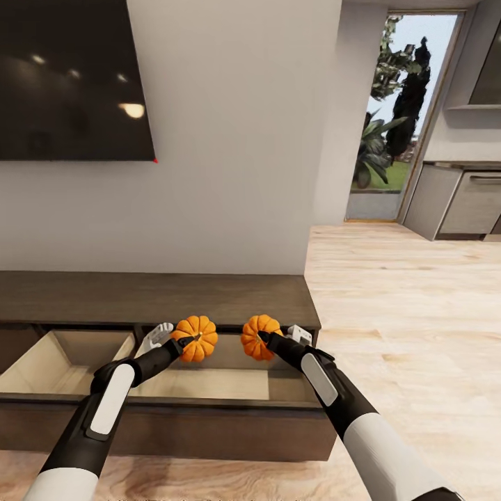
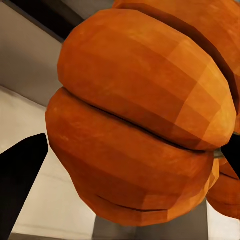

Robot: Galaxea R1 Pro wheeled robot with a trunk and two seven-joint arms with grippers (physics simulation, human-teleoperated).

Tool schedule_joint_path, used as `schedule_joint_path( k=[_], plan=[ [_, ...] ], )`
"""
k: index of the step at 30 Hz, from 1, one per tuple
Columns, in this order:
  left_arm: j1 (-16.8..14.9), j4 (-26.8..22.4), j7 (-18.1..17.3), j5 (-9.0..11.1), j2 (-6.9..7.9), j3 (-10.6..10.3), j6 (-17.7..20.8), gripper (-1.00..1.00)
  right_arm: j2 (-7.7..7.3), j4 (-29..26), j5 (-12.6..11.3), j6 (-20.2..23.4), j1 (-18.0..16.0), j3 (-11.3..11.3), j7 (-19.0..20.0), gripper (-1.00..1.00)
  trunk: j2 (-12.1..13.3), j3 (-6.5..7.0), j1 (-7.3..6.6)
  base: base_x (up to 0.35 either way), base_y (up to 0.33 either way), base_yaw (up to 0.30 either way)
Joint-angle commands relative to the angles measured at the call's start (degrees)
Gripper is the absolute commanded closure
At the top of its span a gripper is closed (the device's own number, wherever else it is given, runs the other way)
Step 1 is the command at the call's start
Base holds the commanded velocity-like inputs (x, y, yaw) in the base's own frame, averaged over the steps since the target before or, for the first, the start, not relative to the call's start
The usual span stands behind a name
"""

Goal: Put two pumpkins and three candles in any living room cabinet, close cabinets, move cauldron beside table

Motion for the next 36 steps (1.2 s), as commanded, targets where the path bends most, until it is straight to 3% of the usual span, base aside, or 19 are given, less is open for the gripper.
schedule_joint_path(
  k=[1,8,14,36],
  plan=[
    [-0.03,-0.08,0.46,0.64,0.0,0.04,0.27,1.0,0.0,-0.07,-0.38,0.21,-0.04,0.02,-0.09,1.0,-0.44,-0.24,0.21,0.0,0.0,0.0],
    [-0.03,-0.02,0.83,0.58,0.0,0.04,0.33,1.0,-0.01,0.7,-0.38,0.69,-0.58,0.02,-0.17,1.0,-3.25,-1.49,1.75,0.0,0.0,0.0],
    [-0.03,-0.03,0.92,0.57,0.0,0.04,0.36,1.0,-0.01,4.63,-0.28,0.68,-2.67,0.1,-0.18,1.0,-3.33,-2.82,1.9,0.0,0.0,0.0],
    [-0.04,0.01,0.84,0.62,-0.01,-0.72,0.3,1.0,-0.05,5.29,-0.05,-0.12,-2.85,0.11,-0.18,1.0,-3.62,-7.7,2.47,0.0,0.0,0.0]
  ],
)
